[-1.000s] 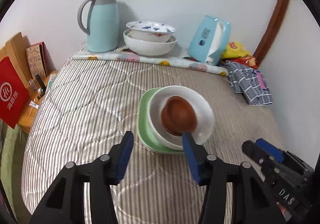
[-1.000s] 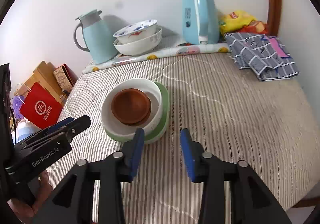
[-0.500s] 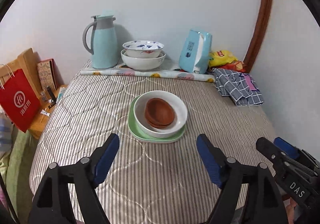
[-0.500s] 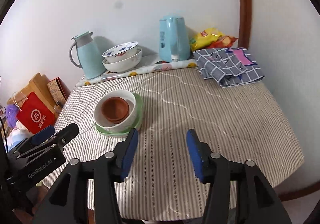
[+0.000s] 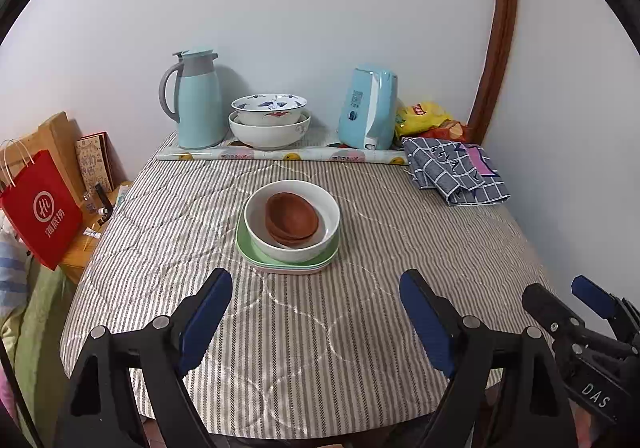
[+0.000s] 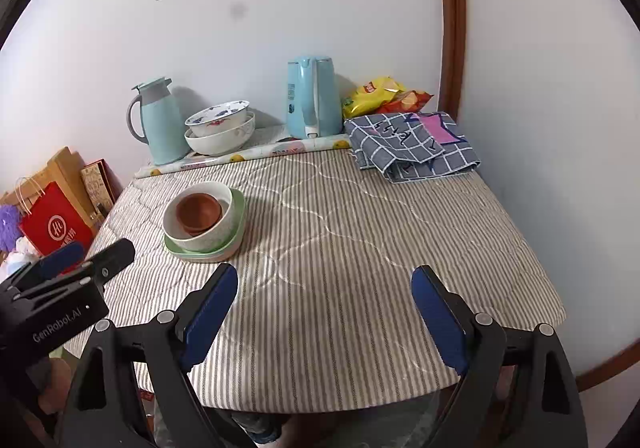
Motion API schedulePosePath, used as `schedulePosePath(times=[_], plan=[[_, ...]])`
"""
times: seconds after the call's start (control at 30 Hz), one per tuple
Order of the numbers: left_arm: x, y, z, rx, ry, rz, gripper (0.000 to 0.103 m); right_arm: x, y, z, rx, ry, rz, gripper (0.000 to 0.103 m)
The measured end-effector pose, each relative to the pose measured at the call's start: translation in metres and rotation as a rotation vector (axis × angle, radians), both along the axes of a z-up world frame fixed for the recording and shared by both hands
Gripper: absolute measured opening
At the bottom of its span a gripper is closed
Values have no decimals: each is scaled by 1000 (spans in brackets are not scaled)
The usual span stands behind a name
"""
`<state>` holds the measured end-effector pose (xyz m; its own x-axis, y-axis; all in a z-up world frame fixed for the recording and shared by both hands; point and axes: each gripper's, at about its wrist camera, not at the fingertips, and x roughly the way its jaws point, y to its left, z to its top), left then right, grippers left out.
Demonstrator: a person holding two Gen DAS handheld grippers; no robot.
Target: Organize plates and bowls
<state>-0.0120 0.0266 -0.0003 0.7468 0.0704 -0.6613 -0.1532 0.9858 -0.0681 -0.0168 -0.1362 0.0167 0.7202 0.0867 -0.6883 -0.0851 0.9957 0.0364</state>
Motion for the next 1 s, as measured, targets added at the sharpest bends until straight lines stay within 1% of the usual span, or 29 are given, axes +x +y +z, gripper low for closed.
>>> schedulePosePath(times=[0.37,0.57,1.0], plan=[[-8,-4,1,-4,-4,-8,86,-12,-8,3,-10,-11,-24,88],[-11,-5,1,-9,-3,-3,87,-15,-12,2,3,-10,-25,88],[-12,-7,-3,-15,5,-26,87,-16,-9,1,-8,-7,-39,88]])
